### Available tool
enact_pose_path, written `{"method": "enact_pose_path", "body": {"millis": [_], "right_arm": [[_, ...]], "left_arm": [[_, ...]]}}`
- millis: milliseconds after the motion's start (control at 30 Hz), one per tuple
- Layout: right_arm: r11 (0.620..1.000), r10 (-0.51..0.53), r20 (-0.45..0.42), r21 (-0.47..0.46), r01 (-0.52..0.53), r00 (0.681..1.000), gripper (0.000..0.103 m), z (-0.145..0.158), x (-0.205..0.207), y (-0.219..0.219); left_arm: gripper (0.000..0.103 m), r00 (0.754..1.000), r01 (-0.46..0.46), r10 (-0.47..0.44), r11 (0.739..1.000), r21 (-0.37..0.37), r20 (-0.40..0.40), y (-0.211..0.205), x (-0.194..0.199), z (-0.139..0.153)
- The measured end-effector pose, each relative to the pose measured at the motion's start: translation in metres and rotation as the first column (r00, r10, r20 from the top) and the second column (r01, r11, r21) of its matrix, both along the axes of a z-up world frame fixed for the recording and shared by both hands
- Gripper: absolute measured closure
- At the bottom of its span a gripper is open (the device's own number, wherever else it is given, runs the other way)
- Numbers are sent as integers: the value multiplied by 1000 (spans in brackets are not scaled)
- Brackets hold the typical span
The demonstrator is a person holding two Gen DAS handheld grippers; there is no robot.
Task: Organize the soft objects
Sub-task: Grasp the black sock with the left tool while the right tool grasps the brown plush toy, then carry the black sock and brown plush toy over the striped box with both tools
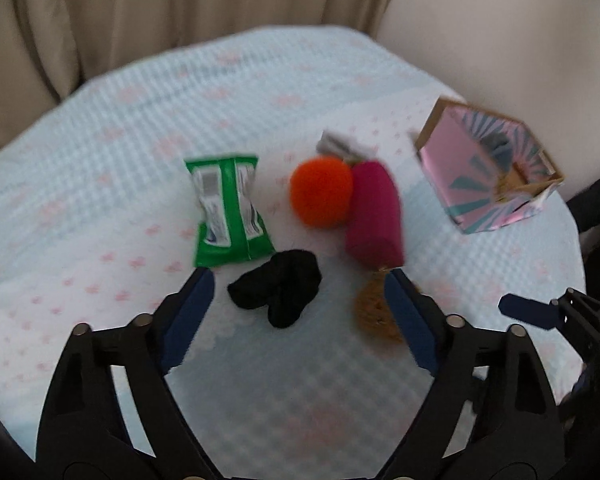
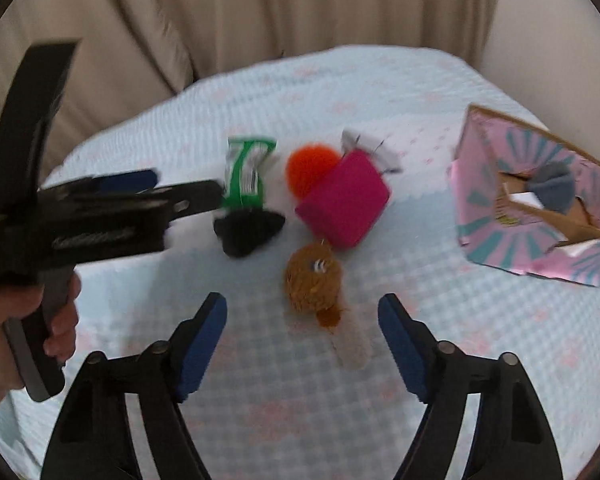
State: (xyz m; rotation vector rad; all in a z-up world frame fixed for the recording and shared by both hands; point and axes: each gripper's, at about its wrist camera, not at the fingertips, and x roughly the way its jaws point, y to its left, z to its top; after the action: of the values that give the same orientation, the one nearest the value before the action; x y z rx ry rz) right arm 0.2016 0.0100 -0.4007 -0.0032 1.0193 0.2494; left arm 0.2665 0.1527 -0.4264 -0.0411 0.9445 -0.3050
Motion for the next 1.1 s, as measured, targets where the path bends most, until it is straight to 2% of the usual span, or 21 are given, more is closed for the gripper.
{"method": "enact_pose_path", "body": {"millis": [133,200,333,400,433,500,567,767,867,1100], "right_arm": [[1000,12,-2,-24,-12,1000,34,-37,17,7],[999,14,0,-47,-14,1000,39,-53,26,10],[999,12,-14,-45,-13,1000,41,-75,41,10],[998,32,-13,-50,-33,999,42,-81,45,13],[998,46,-15,-51,-46,999,44,-84,47,15],[997,56,-26,-49,-57,998,56,-86,50,16],[998,50,-36,-39,-51,998,59,-86,53,15],[998,47,-57,-49,-50,997,64,-86,58,15],[998,41,-55,-43,-43,998,64,-81,58,14],[1000,12,-40,-21,-13,999,64,-63,55,4]], "left_arm": [[23,1000,3,-2,1000,8,-24,-8,19,-39],[25,999,10,-9,1000,17,-35,-13,25,-55],[41,998,30,-27,998,51,-53,-21,33,-79],[42,999,35,-33,997,61,-39,-22,33,-80],[47,999,39,-37,996,78,-36,-24,33,-81],[55,999,43,-39,993,110,-36,-26,34,-82],[65,999,33,-28,993,115,-39,-22,35,-82],[83,998,-8,16,993,121,-60,-15,39,-80],[87,997,-24,32,993,117,-64,-12,38,-76],[88,998,-32,38,994,104,-52,-13,27,-59]]}}
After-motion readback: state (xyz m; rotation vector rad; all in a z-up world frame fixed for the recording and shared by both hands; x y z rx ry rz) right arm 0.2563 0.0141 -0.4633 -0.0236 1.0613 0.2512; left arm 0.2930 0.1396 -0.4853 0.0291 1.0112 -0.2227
